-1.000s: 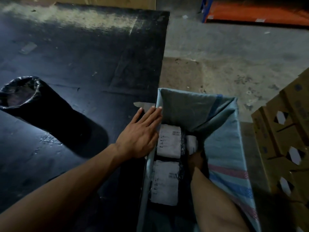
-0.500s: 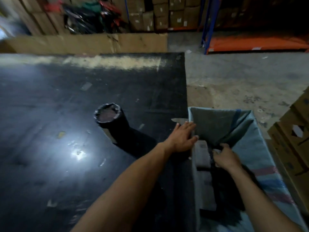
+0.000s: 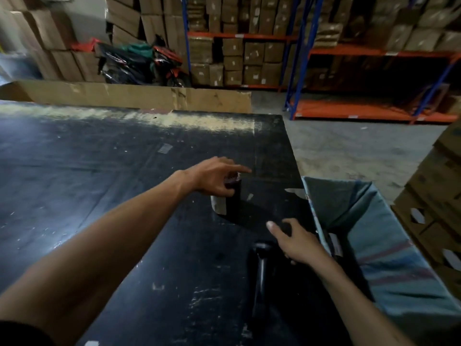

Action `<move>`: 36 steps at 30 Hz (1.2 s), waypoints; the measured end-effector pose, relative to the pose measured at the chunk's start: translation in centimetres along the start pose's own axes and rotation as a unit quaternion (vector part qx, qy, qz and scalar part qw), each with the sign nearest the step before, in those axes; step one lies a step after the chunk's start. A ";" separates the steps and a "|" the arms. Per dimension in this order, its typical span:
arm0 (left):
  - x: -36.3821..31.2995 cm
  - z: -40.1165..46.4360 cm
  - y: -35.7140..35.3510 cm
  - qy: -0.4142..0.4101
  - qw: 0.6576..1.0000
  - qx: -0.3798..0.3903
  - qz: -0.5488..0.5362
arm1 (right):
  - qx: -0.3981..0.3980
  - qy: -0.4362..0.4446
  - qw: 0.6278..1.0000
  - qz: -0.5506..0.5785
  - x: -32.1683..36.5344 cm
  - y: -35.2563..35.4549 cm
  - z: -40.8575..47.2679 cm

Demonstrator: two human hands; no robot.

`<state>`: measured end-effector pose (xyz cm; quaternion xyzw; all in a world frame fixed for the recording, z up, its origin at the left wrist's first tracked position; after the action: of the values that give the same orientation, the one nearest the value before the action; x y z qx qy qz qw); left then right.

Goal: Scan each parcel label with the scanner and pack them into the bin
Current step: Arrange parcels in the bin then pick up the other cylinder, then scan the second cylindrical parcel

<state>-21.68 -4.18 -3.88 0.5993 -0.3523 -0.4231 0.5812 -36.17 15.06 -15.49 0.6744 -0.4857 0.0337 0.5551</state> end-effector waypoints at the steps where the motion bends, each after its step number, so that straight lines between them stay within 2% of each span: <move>1: 0.3 -0.9 -1.1 -0.011 0.998 0.042 0.039 | 0.008 -0.013 1.000 0.027 0.6 -1.2 -0.8; 3: 0.3 -2.0 -3.2 -0.047 0.986 0.094 0.127 | 0.004 -0.041 0.998 0.052 1.2 -3.0 -2.1; 6: 0.5 -2.5 -4.4 -0.065 0.980 0.075 0.171 | -0.014 -0.081 0.993 0.087 1.0 -5.2 -3.5; 10: 2.4 -2.4 -3.2 0.027 0.998 0.008 -0.050 | -0.042 -0.098 0.962 0.251 0.4 -7.3 -4.8; 13: 4.7 -3.2 -1.4 0.117 0.973 -0.074 -0.182 | -0.075 -0.048 0.927 0.363 1.9 -6.9 -5.3; 15: 5.8 -4.0 -0.8 0.146 0.951 -0.084 -0.260 | -0.089 0.006 0.913 0.398 3.7 -5.6 -5.3; 18: 6.3 -4.8 -0.2 0.158 0.932 -0.071 -0.320 | -0.096 0.084 0.906 0.404 7.0 -3.1 -5.4; 22: 6.4 -5.5 0.9 0.166 0.920 -0.121 -0.333 | -0.131 0.129 0.904 0.387 9.9 -0.5 -5.9; 28: 5.8 -6.3 1.7 0.164 0.912 -0.175 -0.334 | -0.188 0.152 0.905 0.349 11.7 0.7 -6.2; 34: 5.7 -6.6 1.7 0.173 0.911 -0.179 -0.329 | -0.202 0.146 0.906 0.341 11.7 1.0 -6.2; 36: 5.7 -6.8 1.6 0.175 0.910 -0.180 -0.329 | -0.195 0.136 0.919 0.315 11.2 0.7 -5.9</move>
<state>-13.13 -6.82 -3.09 0.6309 0.0546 -0.5347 0.5595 -27.86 12.79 -6.16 0.3538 -0.5894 0.2029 0.6973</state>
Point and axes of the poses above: each hand's wrist, its own z-axis towards the middle knuckle, its own y-axis out of the back of the hand, x = y × z, the point moved 8 cm from there along z, towards the middle knuckle, and after that the axes turned 1 degree about z, right-handed, at the moved point
